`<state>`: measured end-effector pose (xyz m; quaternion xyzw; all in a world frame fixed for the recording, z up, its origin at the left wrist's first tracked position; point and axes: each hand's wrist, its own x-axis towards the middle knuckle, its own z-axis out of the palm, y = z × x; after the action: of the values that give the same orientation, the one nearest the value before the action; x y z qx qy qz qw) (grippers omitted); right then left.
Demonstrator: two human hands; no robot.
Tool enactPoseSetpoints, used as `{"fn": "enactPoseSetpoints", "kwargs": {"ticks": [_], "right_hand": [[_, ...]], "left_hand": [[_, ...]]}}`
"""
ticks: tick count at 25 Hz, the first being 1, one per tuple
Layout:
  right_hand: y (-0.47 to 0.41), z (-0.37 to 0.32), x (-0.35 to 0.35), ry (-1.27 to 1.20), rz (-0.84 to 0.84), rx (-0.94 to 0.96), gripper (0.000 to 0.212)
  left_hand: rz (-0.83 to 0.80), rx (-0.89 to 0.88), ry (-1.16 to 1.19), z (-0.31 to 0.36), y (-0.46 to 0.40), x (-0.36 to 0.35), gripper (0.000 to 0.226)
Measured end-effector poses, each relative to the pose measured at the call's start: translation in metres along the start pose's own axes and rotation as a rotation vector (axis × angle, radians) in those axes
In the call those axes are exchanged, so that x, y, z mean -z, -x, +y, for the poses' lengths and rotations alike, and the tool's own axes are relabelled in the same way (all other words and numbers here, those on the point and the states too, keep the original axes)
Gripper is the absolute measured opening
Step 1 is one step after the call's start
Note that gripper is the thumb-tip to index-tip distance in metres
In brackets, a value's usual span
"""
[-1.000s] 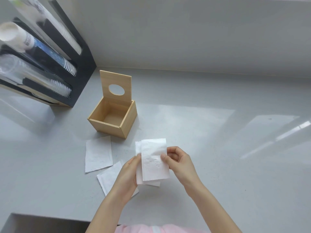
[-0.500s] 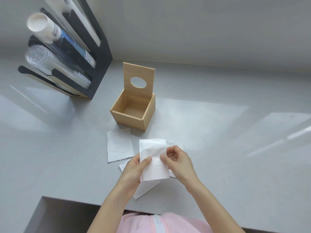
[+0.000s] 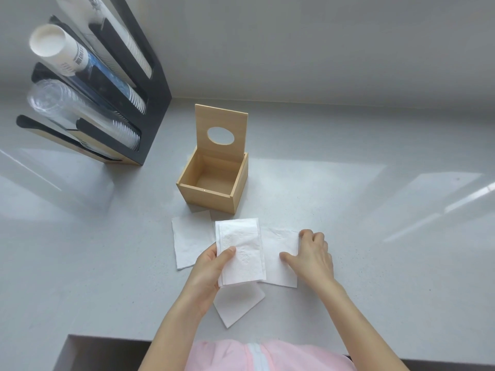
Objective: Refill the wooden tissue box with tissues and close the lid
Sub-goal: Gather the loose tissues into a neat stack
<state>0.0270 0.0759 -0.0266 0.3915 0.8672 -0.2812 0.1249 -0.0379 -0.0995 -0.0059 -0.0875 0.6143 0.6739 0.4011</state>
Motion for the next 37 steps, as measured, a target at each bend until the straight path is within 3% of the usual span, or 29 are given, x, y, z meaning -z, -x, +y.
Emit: {"fn": "enactPoseSetpoints", "kwargs": {"ticks": [5,11,18,22,27,30,33,37], "right_hand": [[-0.001,0.001,-0.002,-0.018,-0.011,0.012,0.028],[0.000,0.002,-0.006,-0.133,-0.002,0.040,0.029],[0.006,0.006,0.004,-0.683,-0.083,0.039,0.005],[0.022,0.000,0.024,-0.850,-0.077,0.081,0.011],[0.038,-0.022,0.057,-1.164,-0.427,0.272,0.020],[0.039,-0.040,0.044,-1.066,-0.497,0.272,0.016],[0.033,-0.049,0.020,-0.899,-0.406,0.200,0.012],[0.030,-0.051,-0.003,-0.832,-0.301,0.120,0.010]], "left_hand": [[-0.021,0.012,0.000,0.003,-0.004,0.001,0.019],[-0.014,0.021,0.006,0.000,-0.004,0.004,0.019],[-0.005,0.018,0.003,-0.002,-0.003,0.007,0.019],[0.014,0.004,0.013,0.001,-0.004,0.012,0.018],[-0.032,0.002,0.042,0.004,-0.004,0.010,0.022],[-0.123,-0.040,-0.022,0.004,-0.003,0.004,0.030],[-0.149,-0.050,-0.041,0.005,0.002,0.004,0.038],[-0.144,-0.031,-0.038,0.003,0.008,0.011,0.030]]}}
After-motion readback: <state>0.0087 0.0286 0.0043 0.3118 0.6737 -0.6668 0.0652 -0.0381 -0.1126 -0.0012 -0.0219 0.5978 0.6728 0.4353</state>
